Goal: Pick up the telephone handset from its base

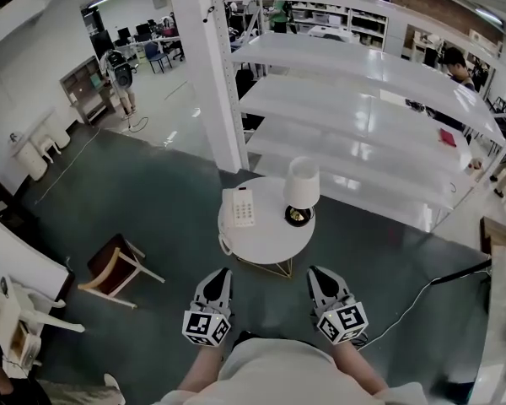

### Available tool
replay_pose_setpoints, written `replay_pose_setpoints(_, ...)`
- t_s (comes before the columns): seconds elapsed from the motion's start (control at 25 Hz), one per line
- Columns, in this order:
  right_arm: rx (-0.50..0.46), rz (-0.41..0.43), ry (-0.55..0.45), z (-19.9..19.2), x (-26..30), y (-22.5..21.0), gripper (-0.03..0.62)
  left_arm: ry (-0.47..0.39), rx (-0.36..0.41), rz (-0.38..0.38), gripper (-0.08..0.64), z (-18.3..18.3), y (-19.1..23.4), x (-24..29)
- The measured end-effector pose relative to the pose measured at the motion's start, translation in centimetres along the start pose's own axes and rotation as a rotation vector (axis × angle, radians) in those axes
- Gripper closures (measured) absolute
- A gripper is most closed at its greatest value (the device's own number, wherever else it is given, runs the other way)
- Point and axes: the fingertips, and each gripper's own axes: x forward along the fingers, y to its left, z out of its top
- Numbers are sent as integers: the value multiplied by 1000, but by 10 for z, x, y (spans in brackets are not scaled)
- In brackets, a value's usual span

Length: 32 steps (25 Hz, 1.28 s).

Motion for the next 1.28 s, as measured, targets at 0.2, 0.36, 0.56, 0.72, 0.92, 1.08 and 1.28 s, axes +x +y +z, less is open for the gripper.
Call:
replay_pose_setpoints(0.2,0,13,0,0,14,-10,584,6,2,11,537,-2,8,13)
replay_pose_setpoints(0.36,2,14,0,-2,35,-16,584,1,9,14,537,-2,22,26)
replay_pose_setpoints(0.56,-5,-7,-7,-2,70,-26,584,0,13,-2,537,-2,49,56)
replay_pose_setpoints(0.72,-2,-25,3,-6,107,-39,584,0,8,-29,537,-2,75,89)
replay_pose_setpoints(0.92,-11,-61,-15,6,157,-49,584,6,13,-66,537,8,110,129)
replay_pose_setpoints(1.08,-7,-91,-17,11,194,-58,584,14,17,-89,537,15,139,158)
replay_pose_setpoints(1.28,-12,-126,-16,8,237,-66,584,15,26,-117,537,17,176,192)
